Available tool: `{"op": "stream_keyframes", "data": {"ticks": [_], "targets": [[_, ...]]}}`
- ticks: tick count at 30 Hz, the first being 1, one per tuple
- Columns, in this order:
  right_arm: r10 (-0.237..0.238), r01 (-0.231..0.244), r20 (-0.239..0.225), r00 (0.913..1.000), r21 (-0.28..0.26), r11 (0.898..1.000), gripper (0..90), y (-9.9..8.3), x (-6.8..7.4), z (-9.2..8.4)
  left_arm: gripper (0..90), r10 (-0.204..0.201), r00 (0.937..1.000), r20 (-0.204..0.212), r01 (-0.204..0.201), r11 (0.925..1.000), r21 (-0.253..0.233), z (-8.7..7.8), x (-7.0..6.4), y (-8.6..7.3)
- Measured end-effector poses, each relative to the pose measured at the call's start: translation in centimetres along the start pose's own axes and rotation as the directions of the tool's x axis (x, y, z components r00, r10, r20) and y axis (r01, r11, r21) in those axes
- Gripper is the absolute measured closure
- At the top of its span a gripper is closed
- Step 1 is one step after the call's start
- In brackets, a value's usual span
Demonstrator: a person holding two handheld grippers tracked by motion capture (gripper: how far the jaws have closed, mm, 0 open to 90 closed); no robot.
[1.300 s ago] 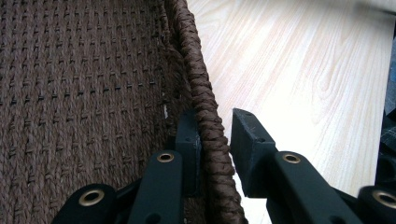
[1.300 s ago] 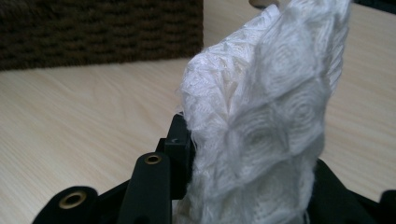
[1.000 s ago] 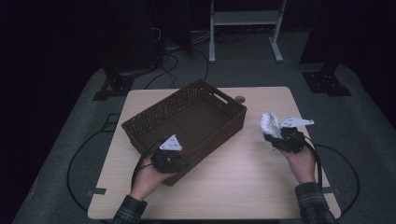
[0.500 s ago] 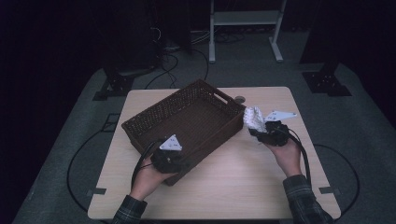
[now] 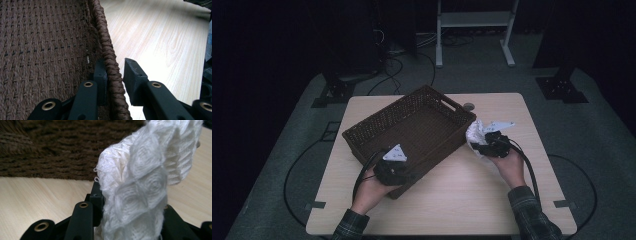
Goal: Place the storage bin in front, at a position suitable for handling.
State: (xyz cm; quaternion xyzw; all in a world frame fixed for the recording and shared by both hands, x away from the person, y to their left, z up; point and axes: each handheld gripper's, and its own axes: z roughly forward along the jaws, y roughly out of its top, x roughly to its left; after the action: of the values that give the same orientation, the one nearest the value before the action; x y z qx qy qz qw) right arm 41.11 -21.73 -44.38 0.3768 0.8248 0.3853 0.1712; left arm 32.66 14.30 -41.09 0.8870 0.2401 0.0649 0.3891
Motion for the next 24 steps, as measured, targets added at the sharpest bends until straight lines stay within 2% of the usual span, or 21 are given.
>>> {"op": "stream_keyframes", "data": {"ticks": [7,17,24], "targets": [[0.003,-0.003,-0.011,0.9999,0.051,0.999,65.5,-1.1,-0.3,1.5,71.6,-0.007,1.0000,0.000,0.007,1.0000,-0.006,0.0,-0.1,0.0],[0.009,-0.007,-0.021,0.9997,0.098,0.995,65.5,-1.8,-0.4,2.7,71.6,-0.008,1.0000,0.000,0.008,0.9999,-0.007,0.0,-0.1,0.0],[0.007,-0.005,-0.017,0.9998,0.083,0.997,65.7,-1.6,-0.1,2.1,71.5,-0.003,1.0000,-0.001,0.003,1.0000,-0.003,0.0,0.0,0.0]]}}
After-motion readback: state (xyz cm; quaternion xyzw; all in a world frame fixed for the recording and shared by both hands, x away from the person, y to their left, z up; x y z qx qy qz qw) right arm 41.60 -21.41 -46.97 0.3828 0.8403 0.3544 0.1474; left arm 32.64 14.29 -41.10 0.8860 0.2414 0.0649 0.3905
